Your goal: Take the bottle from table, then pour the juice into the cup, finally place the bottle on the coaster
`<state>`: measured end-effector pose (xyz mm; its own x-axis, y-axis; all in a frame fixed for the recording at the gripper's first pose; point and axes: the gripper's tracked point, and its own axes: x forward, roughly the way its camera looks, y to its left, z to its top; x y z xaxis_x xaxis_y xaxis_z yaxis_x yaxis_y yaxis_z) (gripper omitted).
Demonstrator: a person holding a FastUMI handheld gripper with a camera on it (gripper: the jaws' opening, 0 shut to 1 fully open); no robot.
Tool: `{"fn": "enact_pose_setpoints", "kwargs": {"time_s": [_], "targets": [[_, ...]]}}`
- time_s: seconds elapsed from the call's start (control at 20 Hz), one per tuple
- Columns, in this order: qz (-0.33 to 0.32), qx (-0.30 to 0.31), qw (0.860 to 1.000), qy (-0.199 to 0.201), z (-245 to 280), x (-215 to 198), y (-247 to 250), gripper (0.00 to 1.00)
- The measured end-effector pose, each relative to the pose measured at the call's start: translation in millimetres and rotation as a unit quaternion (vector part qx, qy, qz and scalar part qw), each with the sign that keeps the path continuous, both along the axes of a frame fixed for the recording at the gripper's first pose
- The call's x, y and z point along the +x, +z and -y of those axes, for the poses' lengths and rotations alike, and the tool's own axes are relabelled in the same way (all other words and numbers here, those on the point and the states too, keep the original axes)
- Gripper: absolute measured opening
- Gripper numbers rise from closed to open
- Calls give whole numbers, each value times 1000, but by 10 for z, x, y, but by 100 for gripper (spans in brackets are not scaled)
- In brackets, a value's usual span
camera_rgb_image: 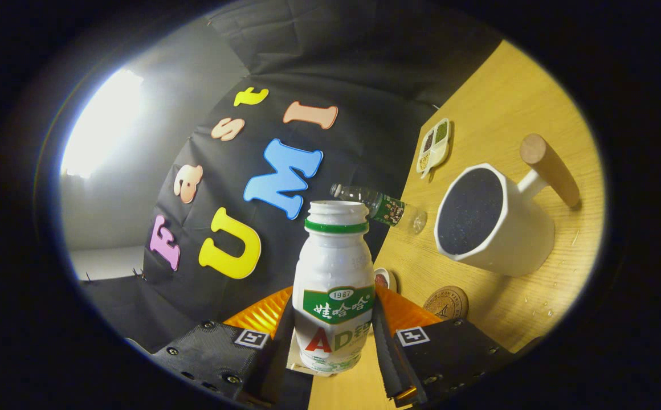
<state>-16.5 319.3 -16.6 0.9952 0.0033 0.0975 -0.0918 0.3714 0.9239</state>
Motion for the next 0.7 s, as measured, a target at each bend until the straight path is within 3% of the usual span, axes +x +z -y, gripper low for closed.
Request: {"fn": "enact_pose_setpoints", "kwargs": {"time_s": [0.2,0.45,0.55,0.7], "targets": [[-21,-119,993,-15,-60,34,109,66],[-34,-221,974,-31,-59,40,193,66],[-47,-265,962,-47,5,43,188,66],[-67,-349,932,-78,95,50,221,66]]}}
